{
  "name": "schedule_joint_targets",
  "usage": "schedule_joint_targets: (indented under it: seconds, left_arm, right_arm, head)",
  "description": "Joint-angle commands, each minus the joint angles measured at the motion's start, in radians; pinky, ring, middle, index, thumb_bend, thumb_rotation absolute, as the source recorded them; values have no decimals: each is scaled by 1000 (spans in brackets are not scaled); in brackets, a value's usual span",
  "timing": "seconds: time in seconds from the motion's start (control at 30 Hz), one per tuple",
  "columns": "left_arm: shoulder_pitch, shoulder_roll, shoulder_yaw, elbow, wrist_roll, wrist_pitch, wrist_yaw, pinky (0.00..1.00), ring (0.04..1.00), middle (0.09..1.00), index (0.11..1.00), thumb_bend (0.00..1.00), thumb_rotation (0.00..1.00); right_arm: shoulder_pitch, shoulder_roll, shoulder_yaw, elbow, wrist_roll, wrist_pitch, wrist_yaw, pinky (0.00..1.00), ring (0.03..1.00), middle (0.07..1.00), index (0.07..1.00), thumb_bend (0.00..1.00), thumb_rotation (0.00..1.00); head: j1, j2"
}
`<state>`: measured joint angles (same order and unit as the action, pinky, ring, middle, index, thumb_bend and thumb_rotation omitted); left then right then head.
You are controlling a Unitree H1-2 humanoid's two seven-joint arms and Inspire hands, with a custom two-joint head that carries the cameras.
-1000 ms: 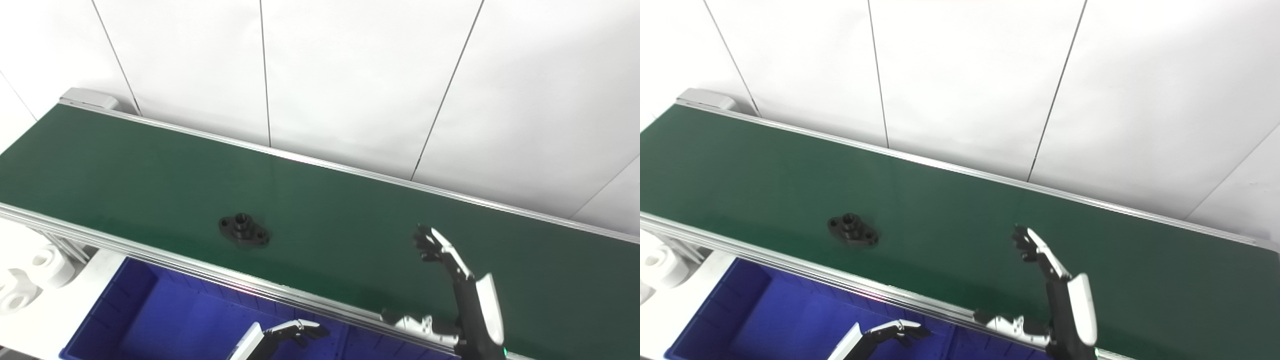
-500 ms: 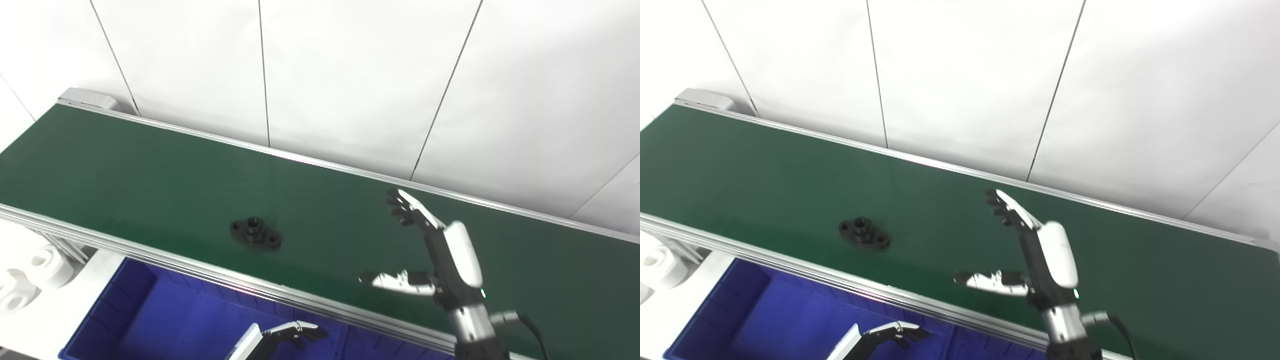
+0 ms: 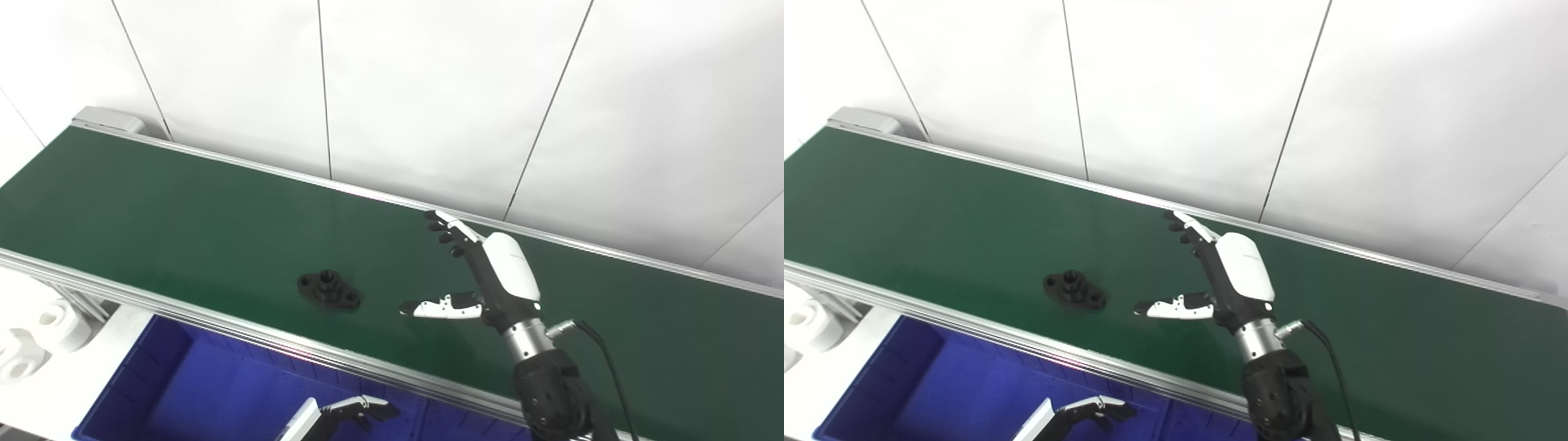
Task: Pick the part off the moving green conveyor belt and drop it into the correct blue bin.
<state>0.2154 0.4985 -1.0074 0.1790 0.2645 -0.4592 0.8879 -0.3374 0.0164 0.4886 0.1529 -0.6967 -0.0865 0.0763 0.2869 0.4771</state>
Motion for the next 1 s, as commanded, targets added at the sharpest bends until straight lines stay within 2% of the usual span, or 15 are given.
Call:
schedule_joint_targets:
  seconds: [0.0, 0.17, 0.3, 0.53, 0.7, 0.97]
  left_arm:
    - [5, 11, 7, -31, 8, -11, -3, 585, 695, 732, 718, 842, 540]
    - [8, 12, 10, -35, 5, -11, -22, 594, 707, 743, 728, 839, 530]
    - [13, 8, 16, -37, 3, -11, -27, 590, 704, 742, 724, 841, 526]
    - [15, 4, 19, -40, 12, -11, -22, 585, 700, 740, 725, 846, 535]
    - [19, 0, 29, -41, 19, -11, -25, 582, 698, 736, 723, 850, 543]
    - [22, -2, 26, -49, 10, -11, -26, 589, 703, 740, 722, 848, 531]
  right_arm:
    - [-60, 22, 11, -22, -18, 28, 20, 668, 771, 830, 877, 829, 454]
    - [-96, 22, 51, -20, -64, 65, 74, 697, 783, 826, 866, 834, 457]
    - [-122, 28, 86, -23, -110, 119, 139, 701, 788, 834, 881, 831, 456]
    - [-173, 43, 145, -2, -190, 164, 189, 717, 786, 818, 860, 849, 446]
    - [-192, 51, 169, 14, -228, 184, 208, 703, 772, 814, 859, 863, 479]
    - [-215, 72, 187, 94, -249, 175, 198, 708, 772, 812, 860, 868, 458]
  head:
    - [1, 1]
    - [6, 1]
    - [7, 2]
    - [17, 9]
    - [20, 13]
    - [29, 23]
